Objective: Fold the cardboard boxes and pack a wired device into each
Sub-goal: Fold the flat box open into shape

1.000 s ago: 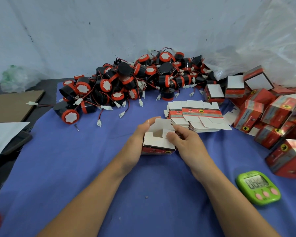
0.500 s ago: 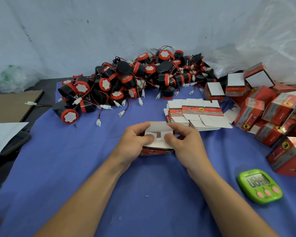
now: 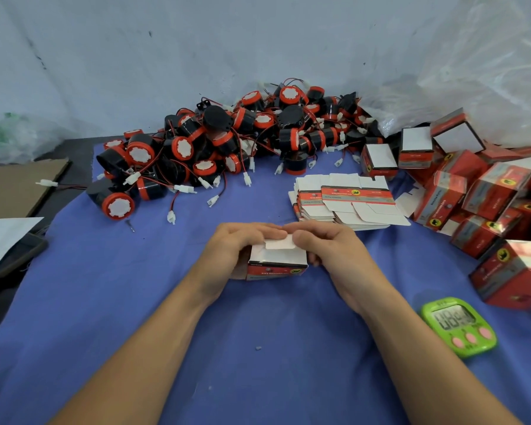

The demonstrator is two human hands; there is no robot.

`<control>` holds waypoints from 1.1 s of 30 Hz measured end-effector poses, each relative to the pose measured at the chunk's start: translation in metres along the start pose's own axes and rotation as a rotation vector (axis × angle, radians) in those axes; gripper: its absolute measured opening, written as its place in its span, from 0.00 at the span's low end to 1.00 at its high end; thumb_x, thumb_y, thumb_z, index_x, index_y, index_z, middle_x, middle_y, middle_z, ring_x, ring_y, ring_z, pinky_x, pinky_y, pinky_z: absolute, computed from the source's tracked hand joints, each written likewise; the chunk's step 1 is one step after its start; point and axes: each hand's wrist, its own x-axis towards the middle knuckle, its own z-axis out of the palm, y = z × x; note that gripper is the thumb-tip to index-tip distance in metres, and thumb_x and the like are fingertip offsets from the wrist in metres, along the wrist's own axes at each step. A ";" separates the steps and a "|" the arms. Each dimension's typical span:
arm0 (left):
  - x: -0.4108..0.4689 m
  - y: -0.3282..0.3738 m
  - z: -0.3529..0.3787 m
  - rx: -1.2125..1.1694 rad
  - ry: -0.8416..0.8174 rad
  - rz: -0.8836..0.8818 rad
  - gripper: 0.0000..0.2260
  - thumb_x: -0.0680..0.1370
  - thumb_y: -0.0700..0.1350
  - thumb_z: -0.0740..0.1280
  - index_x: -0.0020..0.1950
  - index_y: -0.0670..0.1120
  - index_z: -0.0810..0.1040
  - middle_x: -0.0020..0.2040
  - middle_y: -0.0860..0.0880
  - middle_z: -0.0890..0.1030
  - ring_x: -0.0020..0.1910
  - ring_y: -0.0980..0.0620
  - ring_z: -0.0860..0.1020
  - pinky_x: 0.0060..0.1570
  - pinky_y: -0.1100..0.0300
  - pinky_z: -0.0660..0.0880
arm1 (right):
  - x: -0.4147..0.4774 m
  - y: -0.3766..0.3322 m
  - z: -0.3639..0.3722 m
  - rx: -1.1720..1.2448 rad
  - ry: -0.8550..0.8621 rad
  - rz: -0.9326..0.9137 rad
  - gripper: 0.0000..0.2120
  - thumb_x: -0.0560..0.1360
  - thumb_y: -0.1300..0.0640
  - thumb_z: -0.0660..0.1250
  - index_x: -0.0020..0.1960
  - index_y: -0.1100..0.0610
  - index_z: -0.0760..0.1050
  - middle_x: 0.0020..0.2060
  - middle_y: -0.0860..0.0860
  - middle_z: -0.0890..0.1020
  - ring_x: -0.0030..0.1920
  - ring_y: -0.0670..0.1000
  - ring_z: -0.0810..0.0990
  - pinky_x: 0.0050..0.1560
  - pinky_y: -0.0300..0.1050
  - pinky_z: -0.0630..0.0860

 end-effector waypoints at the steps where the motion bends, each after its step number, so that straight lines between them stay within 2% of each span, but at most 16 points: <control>1: 0.000 -0.001 0.001 0.025 0.021 0.006 0.10 0.79 0.40 0.67 0.51 0.45 0.89 0.55 0.51 0.87 0.51 0.54 0.86 0.43 0.62 0.81 | -0.001 0.000 0.002 -0.006 0.001 -0.013 0.11 0.77 0.59 0.69 0.50 0.47 0.88 0.39 0.43 0.86 0.36 0.39 0.78 0.38 0.32 0.73; 3: 0.002 -0.004 0.002 0.112 0.084 0.026 0.11 0.79 0.36 0.70 0.47 0.50 0.90 0.51 0.52 0.88 0.47 0.55 0.86 0.42 0.64 0.80 | -0.002 0.002 0.006 -0.028 0.050 -0.005 0.13 0.77 0.63 0.70 0.49 0.48 0.88 0.44 0.47 0.88 0.43 0.44 0.84 0.45 0.39 0.79; 5: 0.004 -0.007 0.004 0.132 0.136 0.034 0.14 0.77 0.33 0.72 0.45 0.53 0.89 0.47 0.51 0.88 0.45 0.53 0.86 0.43 0.62 0.81 | -0.003 0.003 0.009 -0.124 0.151 0.001 0.13 0.76 0.63 0.71 0.49 0.46 0.88 0.43 0.47 0.88 0.47 0.49 0.86 0.49 0.47 0.82; 6: 0.005 -0.009 0.005 0.144 0.172 0.052 0.16 0.75 0.32 0.73 0.44 0.54 0.89 0.46 0.51 0.88 0.45 0.53 0.86 0.44 0.61 0.82 | -0.003 0.004 0.010 -0.204 0.197 -0.011 0.13 0.75 0.62 0.72 0.48 0.45 0.87 0.42 0.44 0.88 0.44 0.46 0.86 0.46 0.45 0.82; 8: 0.006 -0.012 0.009 0.239 0.273 0.130 0.18 0.72 0.31 0.74 0.42 0.57 0.89 0.44 0.54 0.88 0.43 0.55 0.86 0.43 0.62 0.81 | -0.004 0.004 0.015 -0.393 0.252 -0.081 0.11 0.74 0.59 0.72 0.47 0.43 0.86 0.37 0.37 0.86 0.37 0.41 0.82 0.36 0.33 0.75; 10: 0.005 -0.015 0.013 0.331 0.337 0.177 0.19 0.71 0.31 0.73 0.41 0.57 0.88 0.42 0.57 0.87 0.43 0.57 0.85 0.41 0.64 0.80 | -0.005 0.003 0.019 -0.527 0.275 -0.136 0.11 0.73 0.57 0.72 0.45 0.40 0.84 0.37 0.33 0.84 0.36 0.40 0.81 0.35 0.29 0.71; 15: 0.002 -0.011 0.014 0.285 0.327 0.204 0.14 0.75 0.38 0.71 0.51 0.56 0.87 0.48 0.58 0.88 0.49 0.58 0.85 0.48 0.62 0.82 | -0.006 0.004 0.019 -0.547 0.294 -0.106 0.09 0.73 0.55 0.73 0.48 0.40 0.84 0.39 0.33 0.84 0.39 0.42 0.83 0.38 0.38 0.79; 18: 0.001 -0.008 0.012 0.160 0.247 0.125 0.15 0.69 0.42 0.69 0.52 0.53 0.89 0.50 0.53 0.88 0.50 0.52 0.86 0.49 0.57 0.83 | -0.007 0.002 0.019 -0.625 0.332 -0.117 0.09 0.73 0.52 0.73 0.50 0.40 0.84 0.36 0.36 0.83 0.39 0.41 0.81 0.37 0.30 0.75; 19: 0.001 -0.008 0.012 0.145 0.231 0.102 0.16 0.68 0.41 0.69 0.52 0.52 0.89 0.50 0.52 0.88 0.50 0.52 0.86 0.49 0.57 0.83 | -0.007 0.002 0.019 -0.654 0.344 -0.109 0.09 0.73 0.51 0.73 0.52 0.40 0.84 0.36 0.36 0.82 0.39 0.41 0.81 0.38 0.31 0.75; 22: 0.002 -0.009 0.012 0.233 0.258 0.134 0.20 0.71 0.32 0.67 0.52 0.53 0.88 0.49 0.55 0.88 0.50 0.55 0.85 0.47 0.60 0.82 | -0.008 -0.002 0.022 -0.785 0.384 -0.074 0.11 0.73 0.46 0.71 0.54 0.38 0.83 0.37 0.40 0.81 0.42 0.46 0.81 0.45 0.44 0.79; 24: 0.002 -0.011 0.014 0.277 0.302 0.150 0.23 0.71 0.28 0.67 0.49 0.55 0.88 0.47 0.57 0.88 0.48 0.56 0.85 0.44 0.61 0.82 | -0.009 -0.004 0.026 -0.862 0.424 -0.074 0.11 0.72 0.45 0.71 0.54 0.38 0.83 0.35 0.40 0.79 0.42 0.47 0.79 0.45 0.45 0.76; 27: 0.002 -0.013 0.018 0.303 0.379 0.160 0.22 0.70 0.30 0.67 0.43 0.59 0.88 0.44 0.58 0.87 0.45 0.58 0.85 0.39 0.64 0.80 | -0.011 -0.004 0.026 -0.810 0.400 -0.098 0.08 0.72 0.48 0.73 0.52 0.41 0.84 0.37 0.40 0.81 0.42 0.47 0.80 0.45 0.45 0.78; 30: 0.000 -0.009 0.019 0.196 0.387 0.171 0.14 0.69 0.39 0.68 0.44 0.55 0.89 0.44 0.54 0.88 0.45 0.55 0.86 0.41 0.63 0.81 | -0.011 -0.005 0.021 -0.600 0.318 -0.098 0.03 0.74 0.50 0.72 0.44 0.45 0.85 0.34 0.40 0.83 0.38 0.43 0.80 0.40 0.40 0.77; 32: -0.001 -0.005 0.018 0.050 0.367 0.161 0.11 0.70 0.43 0.68 0.46 0.51 0.89 0.45 0.49 0.88 0.47 0.51 0.86 0.43 0.62 0.81 | -0.011 -0.007 0.018 -0.455 0.263 -0.081 0.09 0.75 0.50 0.69 0.39 0.51 0.83 0.28 0.42 0.79 0.31 0.43 0.74 0.34 0.40 0.71; 33: -0.001 -0.004 0.018 0.005 0.366 0.162 0.11 0.70 0.43 0.67 0.46 0.50 0.89 0.46 0.47 0.88 0.47 0.50 0.87 0.42 0.62 0.81 | -0.011 -0.009 0.016 -0.402 0.234 -0.060 0.09 0.75 0.50 0.68 0.39 0.52 0.83 0.27 0.44 0.79 0.30 0.43 0.72 0.33 0.42 0.70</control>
